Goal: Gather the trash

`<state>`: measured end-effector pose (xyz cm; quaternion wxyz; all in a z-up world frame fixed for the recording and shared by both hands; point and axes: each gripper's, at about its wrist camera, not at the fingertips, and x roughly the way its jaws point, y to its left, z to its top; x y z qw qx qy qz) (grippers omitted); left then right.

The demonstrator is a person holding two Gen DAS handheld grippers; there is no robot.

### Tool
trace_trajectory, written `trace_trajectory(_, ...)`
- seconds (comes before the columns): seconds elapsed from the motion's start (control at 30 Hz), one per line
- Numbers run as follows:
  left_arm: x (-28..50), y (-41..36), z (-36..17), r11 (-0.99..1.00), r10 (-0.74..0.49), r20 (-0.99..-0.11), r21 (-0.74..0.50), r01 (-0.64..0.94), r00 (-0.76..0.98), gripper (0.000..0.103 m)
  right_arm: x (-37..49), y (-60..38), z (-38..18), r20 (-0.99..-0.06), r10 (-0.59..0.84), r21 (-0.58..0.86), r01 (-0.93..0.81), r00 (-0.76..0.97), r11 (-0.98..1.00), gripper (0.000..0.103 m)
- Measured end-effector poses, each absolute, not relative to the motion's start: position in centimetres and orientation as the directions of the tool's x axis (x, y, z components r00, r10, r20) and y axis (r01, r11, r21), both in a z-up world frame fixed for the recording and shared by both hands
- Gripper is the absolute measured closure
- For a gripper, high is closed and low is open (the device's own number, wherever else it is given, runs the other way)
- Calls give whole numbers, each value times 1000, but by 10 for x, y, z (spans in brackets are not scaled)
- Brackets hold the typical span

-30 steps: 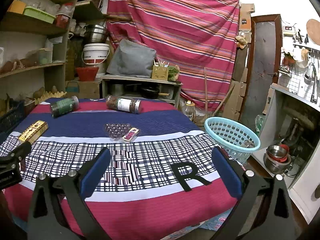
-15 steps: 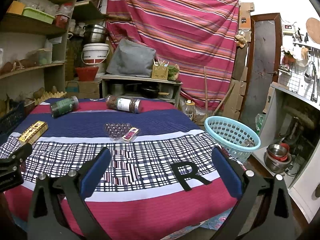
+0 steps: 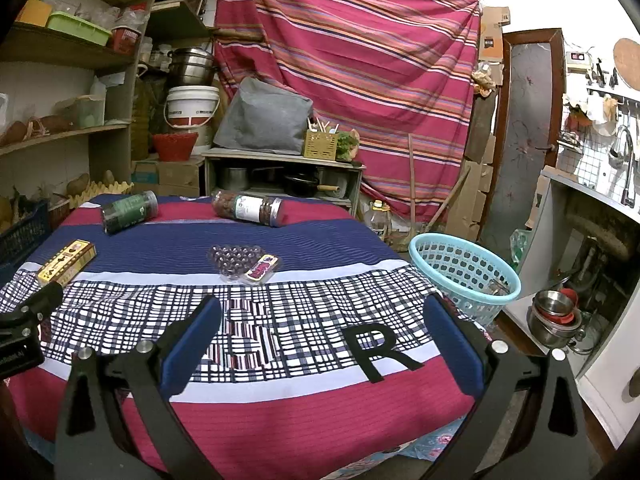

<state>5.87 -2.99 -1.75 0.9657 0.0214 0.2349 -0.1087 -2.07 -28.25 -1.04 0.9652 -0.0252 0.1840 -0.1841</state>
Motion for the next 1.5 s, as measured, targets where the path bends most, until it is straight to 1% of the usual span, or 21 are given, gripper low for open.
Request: trace_trajectory(1.5, 57, -34, -17, 975, -202, -451, -6, 223, 869, 5, -21, -283, -11, -343, -365, -127, 343, 865, 931, 5)
